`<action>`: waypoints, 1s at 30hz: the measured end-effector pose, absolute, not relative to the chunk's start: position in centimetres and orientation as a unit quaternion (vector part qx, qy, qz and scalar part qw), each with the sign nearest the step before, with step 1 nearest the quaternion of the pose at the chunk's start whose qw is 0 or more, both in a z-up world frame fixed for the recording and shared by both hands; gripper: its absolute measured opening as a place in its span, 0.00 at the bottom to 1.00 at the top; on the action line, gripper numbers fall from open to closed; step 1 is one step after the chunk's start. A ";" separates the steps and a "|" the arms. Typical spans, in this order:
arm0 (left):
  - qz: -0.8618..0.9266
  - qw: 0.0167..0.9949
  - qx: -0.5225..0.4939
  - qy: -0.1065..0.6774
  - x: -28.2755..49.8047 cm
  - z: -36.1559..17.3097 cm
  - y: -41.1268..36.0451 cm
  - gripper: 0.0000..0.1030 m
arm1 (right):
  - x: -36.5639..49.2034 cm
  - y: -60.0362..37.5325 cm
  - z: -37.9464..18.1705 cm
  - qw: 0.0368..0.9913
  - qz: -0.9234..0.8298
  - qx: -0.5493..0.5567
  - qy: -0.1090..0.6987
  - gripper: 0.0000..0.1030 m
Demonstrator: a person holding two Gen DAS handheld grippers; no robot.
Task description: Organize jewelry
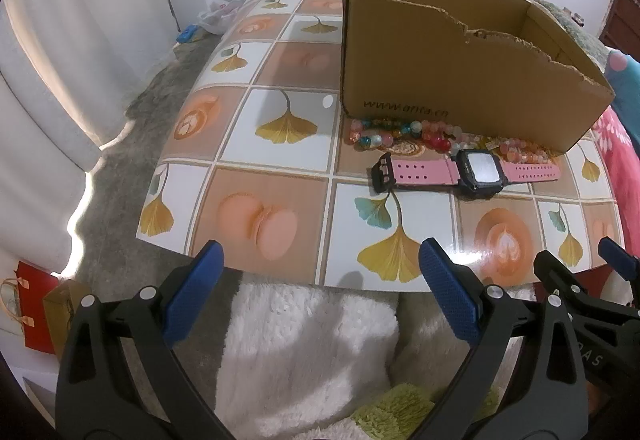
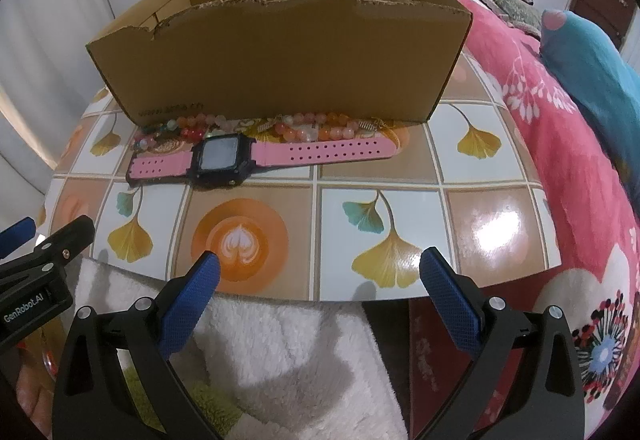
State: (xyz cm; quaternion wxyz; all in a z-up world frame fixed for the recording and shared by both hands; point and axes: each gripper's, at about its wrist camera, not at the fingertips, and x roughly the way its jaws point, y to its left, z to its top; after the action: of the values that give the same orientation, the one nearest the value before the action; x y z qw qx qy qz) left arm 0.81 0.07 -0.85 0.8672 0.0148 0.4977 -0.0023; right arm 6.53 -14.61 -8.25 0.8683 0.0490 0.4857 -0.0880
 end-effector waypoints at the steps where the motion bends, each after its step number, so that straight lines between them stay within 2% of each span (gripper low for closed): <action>1: -0.001 0.867 0.016 0.498 1.0 -0.8 0.0 0.92 | 6.6 -14.6 -8.2 0.868 -0.088 0.049 0.486 0.94; 20: -0.010 0.861 0.029 0.507 4.4 -0.4 -0.1 0.92 | 10.6 -14.7 -7.6 0.865 -0.081 0.055 0.492 0.94; 25: -0.022 0.860 0.047 0.508 5.2 -0.6 -0.4 0.92 | 11.0 -15.1 -6.8 0.876 -0.083 0.055 0.472 0.94; 30: -0.066 0.876 0.053 0.475 5.4 0.3 -0.7 0.92 | 10.1 -18.0 -6.4 0.892 -0.092 0.045 0.440 0.94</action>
State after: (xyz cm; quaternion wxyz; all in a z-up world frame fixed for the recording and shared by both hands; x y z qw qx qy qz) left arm 5.36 -0.73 0.33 0.8760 0.0527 0.4748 -0.0656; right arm 10.05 -17.97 -6.43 0.8919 0.0454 0.4404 -0.0920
